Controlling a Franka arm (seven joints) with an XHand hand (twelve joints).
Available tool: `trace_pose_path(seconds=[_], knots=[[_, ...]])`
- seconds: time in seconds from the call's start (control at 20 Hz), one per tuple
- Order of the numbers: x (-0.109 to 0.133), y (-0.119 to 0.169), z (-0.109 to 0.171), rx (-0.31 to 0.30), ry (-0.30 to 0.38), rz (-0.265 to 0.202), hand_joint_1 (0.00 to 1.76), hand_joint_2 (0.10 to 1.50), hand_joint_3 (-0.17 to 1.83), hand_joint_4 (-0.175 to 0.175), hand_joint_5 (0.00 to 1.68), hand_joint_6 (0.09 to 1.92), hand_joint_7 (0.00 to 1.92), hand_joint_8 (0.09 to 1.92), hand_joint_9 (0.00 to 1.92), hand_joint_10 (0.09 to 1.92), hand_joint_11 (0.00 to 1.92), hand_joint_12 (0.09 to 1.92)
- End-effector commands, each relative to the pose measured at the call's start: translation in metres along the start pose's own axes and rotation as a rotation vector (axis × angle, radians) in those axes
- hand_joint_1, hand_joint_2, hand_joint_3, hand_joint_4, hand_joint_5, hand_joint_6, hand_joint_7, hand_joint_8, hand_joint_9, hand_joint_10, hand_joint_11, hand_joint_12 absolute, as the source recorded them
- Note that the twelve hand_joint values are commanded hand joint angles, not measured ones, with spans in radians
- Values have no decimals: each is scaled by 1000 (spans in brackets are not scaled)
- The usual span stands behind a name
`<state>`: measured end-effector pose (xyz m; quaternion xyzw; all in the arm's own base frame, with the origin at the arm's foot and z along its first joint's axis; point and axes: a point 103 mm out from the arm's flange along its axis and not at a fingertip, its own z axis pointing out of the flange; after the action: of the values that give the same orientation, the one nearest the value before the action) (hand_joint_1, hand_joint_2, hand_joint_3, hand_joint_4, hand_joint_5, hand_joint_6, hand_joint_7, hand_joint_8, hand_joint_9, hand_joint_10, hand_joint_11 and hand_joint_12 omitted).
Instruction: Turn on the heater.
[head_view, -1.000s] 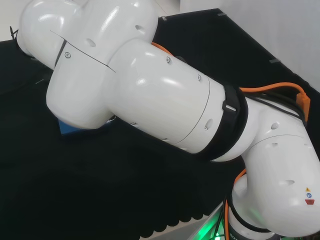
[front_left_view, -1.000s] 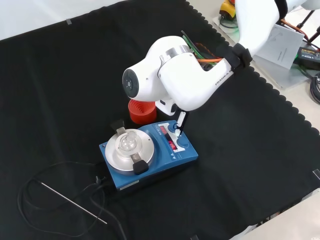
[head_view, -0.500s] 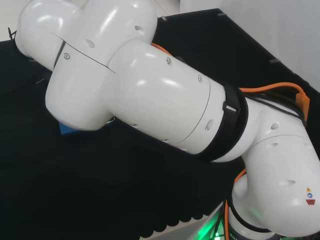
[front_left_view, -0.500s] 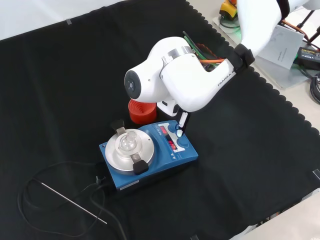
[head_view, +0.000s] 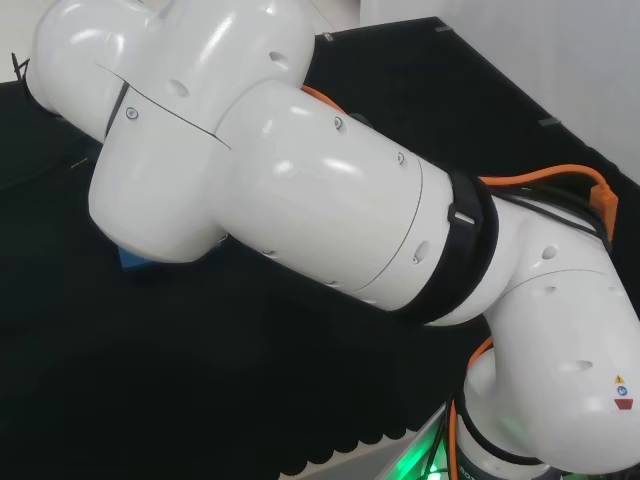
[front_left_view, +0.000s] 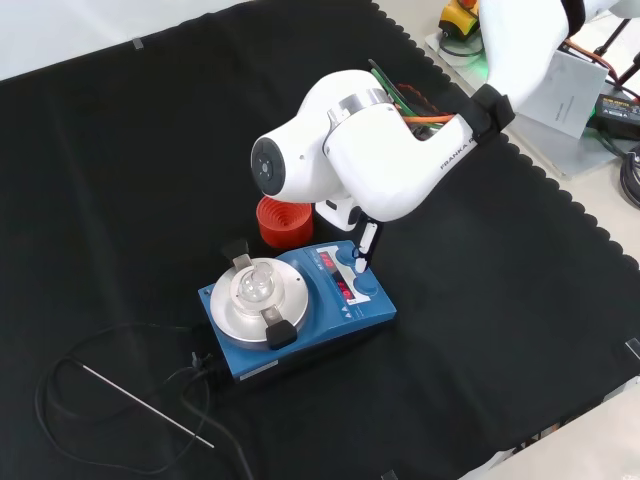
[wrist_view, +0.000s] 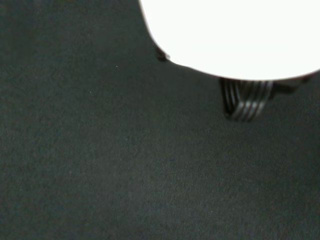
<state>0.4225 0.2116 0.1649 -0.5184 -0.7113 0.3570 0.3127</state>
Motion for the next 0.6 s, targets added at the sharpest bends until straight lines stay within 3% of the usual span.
trace_pose_path(seconds=[0.05, 0.6], knots=[[3, -1, 0, 7, -2, 0, 1608, 260, 1805, -7, 32, 87, 1776, 1566, 1821, 1499, 1570, 1472], [10, -2, 5, 20, -1, -10, 1607, 261, 1805, -7, 33, 87, 1777, 1567, 1820, 1500, 1571, 1472]])
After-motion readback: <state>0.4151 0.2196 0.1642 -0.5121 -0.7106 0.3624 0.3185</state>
